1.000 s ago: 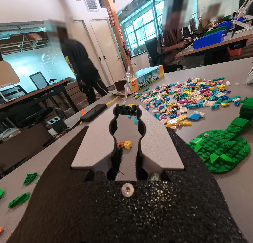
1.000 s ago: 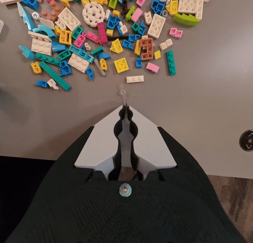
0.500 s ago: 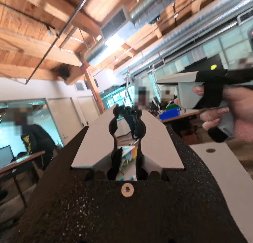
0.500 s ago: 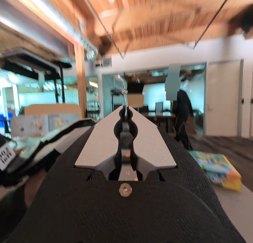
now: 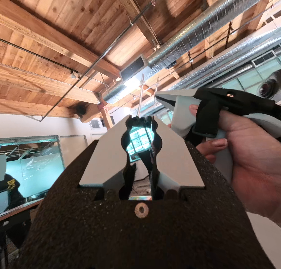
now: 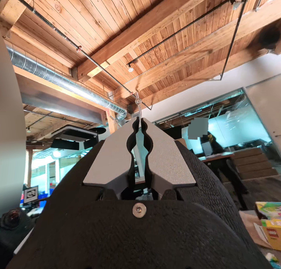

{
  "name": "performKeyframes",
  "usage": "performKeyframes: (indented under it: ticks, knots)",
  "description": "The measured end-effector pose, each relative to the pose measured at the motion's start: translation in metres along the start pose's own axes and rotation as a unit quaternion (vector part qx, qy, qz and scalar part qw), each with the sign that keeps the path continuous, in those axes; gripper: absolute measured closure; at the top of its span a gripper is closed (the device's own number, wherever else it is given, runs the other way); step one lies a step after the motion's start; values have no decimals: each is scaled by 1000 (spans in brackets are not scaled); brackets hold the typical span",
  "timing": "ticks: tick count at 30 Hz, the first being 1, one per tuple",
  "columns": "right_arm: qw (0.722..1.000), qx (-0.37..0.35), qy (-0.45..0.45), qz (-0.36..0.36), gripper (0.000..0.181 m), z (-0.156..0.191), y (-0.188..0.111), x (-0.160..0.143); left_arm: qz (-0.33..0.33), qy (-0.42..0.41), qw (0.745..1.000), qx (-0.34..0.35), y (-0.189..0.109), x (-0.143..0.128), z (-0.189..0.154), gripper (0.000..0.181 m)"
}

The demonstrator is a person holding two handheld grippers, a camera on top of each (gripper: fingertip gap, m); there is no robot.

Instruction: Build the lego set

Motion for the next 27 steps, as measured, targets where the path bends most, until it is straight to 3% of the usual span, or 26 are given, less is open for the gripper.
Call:
performKeyframes:
  ticks: [5, 11, 16, 27]
  knots:
    - [988, -12, -157, -10, 180, 33, 6, -9, -50, 13, 998, 34, -8, 7, 3, 158]
    - [962, -27, -270, -25, 181, 50, 10, -13, -73, 14, 996, 41, -13, 14, 1, 158]
    - [951, -38, -307, -27, 180, 53, 9, -15, -79, 11, 996, 45, -14, 17, 2, 158]
    - [960, -29, -278, -4, 180, 45, 11, -18, -77, 10, 996, 41, -13, 18, 2, 158]
Point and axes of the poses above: each gripper's, where its closed fingertips meet, y out along the fingers, x out of its top, z = x × y across the jaws, the point moved 4 cm from there along -y, back along the fingers, and after that the axes turned 8 degrees about z, right-handed, at the moved point
